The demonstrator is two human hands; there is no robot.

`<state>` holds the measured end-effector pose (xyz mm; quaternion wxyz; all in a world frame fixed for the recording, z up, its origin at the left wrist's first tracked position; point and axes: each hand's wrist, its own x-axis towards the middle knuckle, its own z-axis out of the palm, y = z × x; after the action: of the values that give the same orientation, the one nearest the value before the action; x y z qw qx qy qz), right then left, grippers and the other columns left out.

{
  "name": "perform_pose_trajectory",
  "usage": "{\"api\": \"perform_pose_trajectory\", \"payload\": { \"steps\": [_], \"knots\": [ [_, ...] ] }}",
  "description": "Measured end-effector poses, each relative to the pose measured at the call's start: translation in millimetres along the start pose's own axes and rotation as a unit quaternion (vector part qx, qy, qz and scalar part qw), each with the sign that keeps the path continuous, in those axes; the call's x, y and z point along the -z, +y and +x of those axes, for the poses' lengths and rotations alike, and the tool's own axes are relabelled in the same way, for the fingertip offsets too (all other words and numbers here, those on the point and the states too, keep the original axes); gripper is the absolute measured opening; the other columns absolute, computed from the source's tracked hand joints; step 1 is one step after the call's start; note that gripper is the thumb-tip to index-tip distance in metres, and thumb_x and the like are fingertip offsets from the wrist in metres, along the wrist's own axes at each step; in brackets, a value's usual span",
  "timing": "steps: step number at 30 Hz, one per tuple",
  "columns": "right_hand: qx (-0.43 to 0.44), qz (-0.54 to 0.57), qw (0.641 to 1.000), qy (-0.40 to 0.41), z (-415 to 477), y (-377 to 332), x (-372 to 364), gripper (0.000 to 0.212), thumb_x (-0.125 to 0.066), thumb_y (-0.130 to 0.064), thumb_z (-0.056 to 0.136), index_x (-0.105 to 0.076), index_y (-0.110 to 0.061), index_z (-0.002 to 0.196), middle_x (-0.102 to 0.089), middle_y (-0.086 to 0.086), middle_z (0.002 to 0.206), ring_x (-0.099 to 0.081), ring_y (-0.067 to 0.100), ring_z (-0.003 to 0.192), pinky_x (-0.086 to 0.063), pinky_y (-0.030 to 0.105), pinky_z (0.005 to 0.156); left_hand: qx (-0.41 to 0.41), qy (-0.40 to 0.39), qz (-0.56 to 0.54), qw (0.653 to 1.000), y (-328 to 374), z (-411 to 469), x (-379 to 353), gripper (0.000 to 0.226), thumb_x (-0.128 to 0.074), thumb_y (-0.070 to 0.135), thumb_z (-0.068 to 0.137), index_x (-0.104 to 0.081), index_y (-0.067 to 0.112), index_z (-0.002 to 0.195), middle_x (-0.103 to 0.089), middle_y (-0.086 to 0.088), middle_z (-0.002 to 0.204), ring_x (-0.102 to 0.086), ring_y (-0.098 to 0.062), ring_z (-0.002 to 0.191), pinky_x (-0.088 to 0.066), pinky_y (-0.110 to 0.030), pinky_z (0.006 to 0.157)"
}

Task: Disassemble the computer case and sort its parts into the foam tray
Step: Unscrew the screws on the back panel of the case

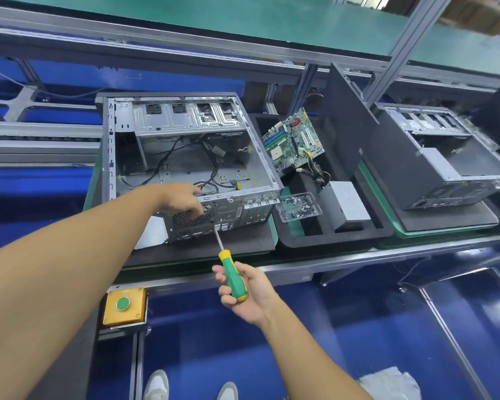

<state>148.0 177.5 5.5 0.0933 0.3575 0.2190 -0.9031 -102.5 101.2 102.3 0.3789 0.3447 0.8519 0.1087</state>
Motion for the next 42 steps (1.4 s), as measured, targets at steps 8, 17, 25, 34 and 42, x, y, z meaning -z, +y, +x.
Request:
{"api": "perform_pose_trajectory", "payload": {
  "steps": [8,17,25,34,42],
  "knots": [
    [0.323,-0.544,0.711,0.306,3,29,-4,0.022,-0.054,-0.033,0.100,-0.067,-0.018,0.108,-0.054,-0.006,0.077,-0.048,0.015,0.068,-0.050,0.031,0.065,0.005,0.000,-0.016,1.000,2,-5,0,0.084,-0.067,0.026,0.070,-0.039,0.010,0.148,-0.035,-0.007,0.157,-0.042,-0.025,0.133,-0.039,-0.034,0.098],
    [0.061,0.049,0.996,0.042,2,15,-9,0.035,-0.049,-0.024,0.099,-0.068,0.003,0.113,-0.058,0.007,0.078,-0.042,0.014,0.055,-0.029,0.021,0.036,0.002,0.010,-0.010,1.000,2,-4,0,0.085,-0.069,0.026,0.068,-0.042,0.008,0.147,-0.041,-0.008,0.152,-0.049,-0.025,0.121,-0.045,-0.042,0.104],
    [0.279,-0.472,0.790,0.273,4,27,-18,0.026,-0.049,-0.033,0.101,-0.065,-0.018,0.086,-0.052,-0.006,0.064,-0.046,0.018,0.067,-0.046,0.040,0.059,0.003,0.014,-0.016,1.000,-1,4,-2,0.077,-0.068,0.019,0.076,-0.042,0.009,0.147,-0.039,-0.008,0.155,-0.046,-0.024,0.123,-0.040,-0.031,0.091],
    [0.078,0.024,0.995,0.049,4,23,-10,0.036,-0.051,-0.027,0.098,-0.064,-0.003,0.122,-0.055,0.006,0.076,-0.045,0.014,0.053,-0.029,0.021,0.036,0.000,0.010,-0.020,1.000,-1,-1,-1,0.088,-0.068,0.028,0.066,-0.040,0.011,0.148,-0.039,-0.006,0.155,-0.045,-0.021,0.116,-0.043,-0.034,0.093],
    [0.206,-0.257,0.922,0.205,7,29,-14,0.027,-0.051,-0.027,0.101,-0.070,-0.008,0.105,-0.058,-0.005,0.067,-0.047,0.016,0.060,-0.040,0.024,0.051,-0.002,0.007,-0.015,1.000,2,-6,0,0.092,-0.065,0.030,0.060,-0.042,0.010,0.147,-0.044,-0.007,0.150,-0.050,-0.025,0.120,-0.048,-0.043,0.101]
  ]
}}
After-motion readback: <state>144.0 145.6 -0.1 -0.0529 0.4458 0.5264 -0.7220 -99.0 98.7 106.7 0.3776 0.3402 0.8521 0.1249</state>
